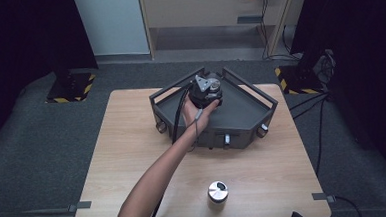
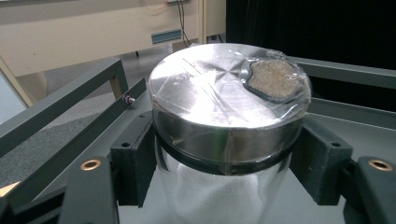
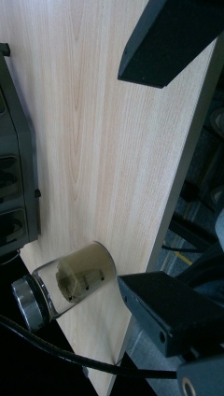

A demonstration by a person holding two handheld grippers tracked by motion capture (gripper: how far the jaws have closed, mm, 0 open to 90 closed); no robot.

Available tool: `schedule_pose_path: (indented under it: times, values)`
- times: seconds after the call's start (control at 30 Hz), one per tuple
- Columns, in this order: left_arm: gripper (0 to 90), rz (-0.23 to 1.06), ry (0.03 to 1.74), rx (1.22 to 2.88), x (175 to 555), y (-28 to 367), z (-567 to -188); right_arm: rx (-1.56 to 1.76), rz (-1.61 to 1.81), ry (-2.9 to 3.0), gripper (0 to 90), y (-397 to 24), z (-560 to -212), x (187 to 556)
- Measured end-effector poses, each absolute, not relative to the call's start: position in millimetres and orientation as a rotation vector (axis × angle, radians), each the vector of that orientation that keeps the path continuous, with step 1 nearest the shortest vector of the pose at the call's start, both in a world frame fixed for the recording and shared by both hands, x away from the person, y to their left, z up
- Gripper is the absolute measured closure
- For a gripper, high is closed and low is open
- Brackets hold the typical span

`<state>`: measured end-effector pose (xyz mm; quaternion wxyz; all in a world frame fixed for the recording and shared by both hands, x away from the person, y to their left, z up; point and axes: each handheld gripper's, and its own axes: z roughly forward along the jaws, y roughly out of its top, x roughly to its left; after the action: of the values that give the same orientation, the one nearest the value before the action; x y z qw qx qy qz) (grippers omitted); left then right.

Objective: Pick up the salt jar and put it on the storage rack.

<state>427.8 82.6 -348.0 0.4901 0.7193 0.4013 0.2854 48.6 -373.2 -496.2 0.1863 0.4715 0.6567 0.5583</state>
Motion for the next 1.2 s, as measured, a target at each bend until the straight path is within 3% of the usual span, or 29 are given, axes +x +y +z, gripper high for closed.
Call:
schedule_pose_path:
  times: [0.87,1.03,1.2]
  values:
    - [29.8,0.685,0.988,1.726,427,83,-350,1.307,1.584,1.858,4.3,-372,-495,48]
    - [8.5,0.679,1.013,1.732,425,80,-346,1.304,1.586,1.856,4.3,-372,-494,48]
    - [3.9,0.712,1.000,1.749,417,78,-339,1.304,1.591,1.859,4.3,-371,-494,47]
